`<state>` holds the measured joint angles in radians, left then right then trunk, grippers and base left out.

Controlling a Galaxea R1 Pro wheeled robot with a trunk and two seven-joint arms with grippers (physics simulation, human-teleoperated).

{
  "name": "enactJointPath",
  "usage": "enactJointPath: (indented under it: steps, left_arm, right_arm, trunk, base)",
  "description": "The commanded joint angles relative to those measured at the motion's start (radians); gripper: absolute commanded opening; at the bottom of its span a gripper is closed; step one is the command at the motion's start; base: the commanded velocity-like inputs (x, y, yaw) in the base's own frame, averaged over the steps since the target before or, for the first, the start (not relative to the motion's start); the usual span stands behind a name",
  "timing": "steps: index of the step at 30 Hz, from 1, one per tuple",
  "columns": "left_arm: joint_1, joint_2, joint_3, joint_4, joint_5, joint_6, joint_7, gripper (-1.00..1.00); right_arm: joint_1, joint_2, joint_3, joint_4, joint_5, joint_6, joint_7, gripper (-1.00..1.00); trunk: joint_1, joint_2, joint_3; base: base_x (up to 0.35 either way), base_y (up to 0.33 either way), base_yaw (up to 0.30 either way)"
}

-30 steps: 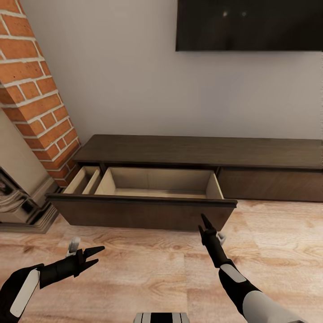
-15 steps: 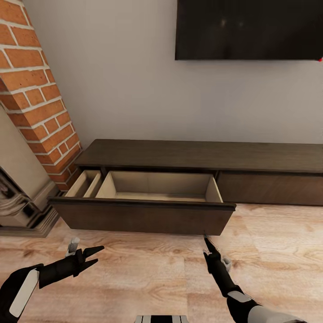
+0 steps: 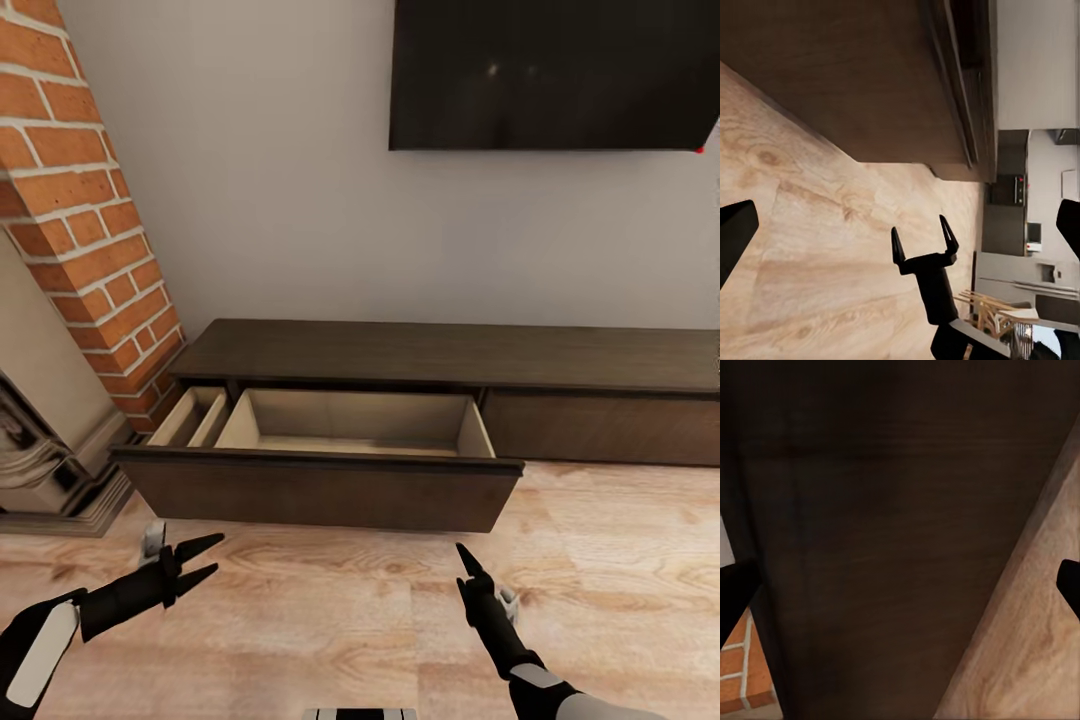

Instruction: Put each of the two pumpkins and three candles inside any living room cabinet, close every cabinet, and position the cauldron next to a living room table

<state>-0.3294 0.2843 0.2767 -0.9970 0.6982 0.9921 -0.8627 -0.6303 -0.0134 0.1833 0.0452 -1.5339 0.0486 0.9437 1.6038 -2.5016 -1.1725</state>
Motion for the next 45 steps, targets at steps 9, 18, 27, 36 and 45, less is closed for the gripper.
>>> enactJointPath:
  steps: [9,18,27,36,45]
  left_arm:
    - [0.0,0.002,-0.052,0.001,0.001,0.004,-0.007,1.0]
    - [-0.005,0.003,-0.057,0.001,0.001,0.005,-0.006,1.0]
    - [-0.008,0.001,-0.059,0.001,0.001,0.005,-0.005,1.0]
    - [-0.008,0.001,-0.065,0.002,0.001,0.005,-0.004,1.0]
    - [-0.008,0.001,-0.071,0.002,0.0,0.005,-0.004,1.0]
  right_arm:
    - [0.001,0.007,0.015,0.002,-0.001,0.004,-0.002,1.0]
    - [0.002,0.002,0.019,0.001,0.087,0.008,-0.028,1.0]
    - [0.001,0.003,0.019,0.001,0.089,0.009,-0.013,1.0]
    - [0.001,0.001,0.018,0.001,0.089,0.013,-0.015,1.0]
    - [0.002,0.001,0.019,0.002,0.089,0.007,-0.013,1.0]
  trunk:
    - [-0.007,0.008,0.033]
    - [-0.042,0.071,0.062]
    - [-0.076,0.134,0.09]
    - [-0.111,0.197,0.118]
    - [-0.145,0.26,0.146]
  base:
    - [0.0,0.0,0.0]
    - [0.0,0.0,0.0]
    - [-0.068,0.0,0.0]
    - [-0.01,0.0,0.0]
    - [-0.065,0.0,0.0]
